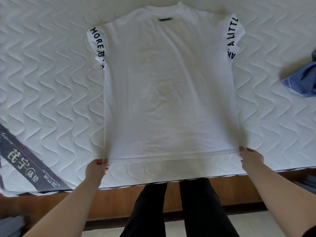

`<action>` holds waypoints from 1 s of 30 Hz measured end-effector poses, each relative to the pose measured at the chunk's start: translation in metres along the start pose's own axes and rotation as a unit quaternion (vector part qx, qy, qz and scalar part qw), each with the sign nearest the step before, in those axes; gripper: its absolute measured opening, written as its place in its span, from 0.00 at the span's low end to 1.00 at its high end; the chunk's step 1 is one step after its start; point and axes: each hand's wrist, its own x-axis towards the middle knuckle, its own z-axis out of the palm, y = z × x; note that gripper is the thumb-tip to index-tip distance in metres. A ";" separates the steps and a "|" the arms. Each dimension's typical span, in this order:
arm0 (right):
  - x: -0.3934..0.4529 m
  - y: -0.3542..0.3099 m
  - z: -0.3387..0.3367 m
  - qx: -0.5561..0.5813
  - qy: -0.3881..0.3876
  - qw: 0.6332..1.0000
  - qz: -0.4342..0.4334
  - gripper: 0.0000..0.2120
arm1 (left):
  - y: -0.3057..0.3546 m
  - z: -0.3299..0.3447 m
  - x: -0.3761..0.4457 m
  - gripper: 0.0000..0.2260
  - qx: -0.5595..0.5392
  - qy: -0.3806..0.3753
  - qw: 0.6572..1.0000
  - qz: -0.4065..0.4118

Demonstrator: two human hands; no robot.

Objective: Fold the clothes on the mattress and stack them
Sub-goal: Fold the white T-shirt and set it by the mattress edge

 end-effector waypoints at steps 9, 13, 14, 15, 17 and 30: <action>-0.032 -0.059 0.029 -0.168 0.083 0.967 -0.174 0.20 | 0.030 -0.007 -0.001 0.19 0.154 0.087 0.983 0.044; -0.053 -0.104 0.073 -0.231 -0.004 0.918 -0.322 0.19 | 0.073 -0.008 0.005 0.14 0.166 0.097 0.971 0.139; -0.059 -0.116 0.087 -0.241 -0.028 0.907 -0.344 0.19 | 0.086 -0.006 0.007 0.13 0.159 0.093 0.969 0.168; -0.066 -0.127 0.102 -0.253 -0.050 0.894 -0.366 0.19 | 0.099 -0.005 0.008 0.12 0.150 0.087 0.966 0.193; -0.078 -0.147 0.131 -0.270 -0.088 0.871 -0.401 0.21 | 0.128 -0.003 0.012 0.12 0.138 0.080 0.959 0.236; -0.139 -0.270 0.290 -0.341 -0.204 0.721 -0.568 0.28 | 0.303 -0.009 0.094 0.19 0.122 0.088 0.914 0.378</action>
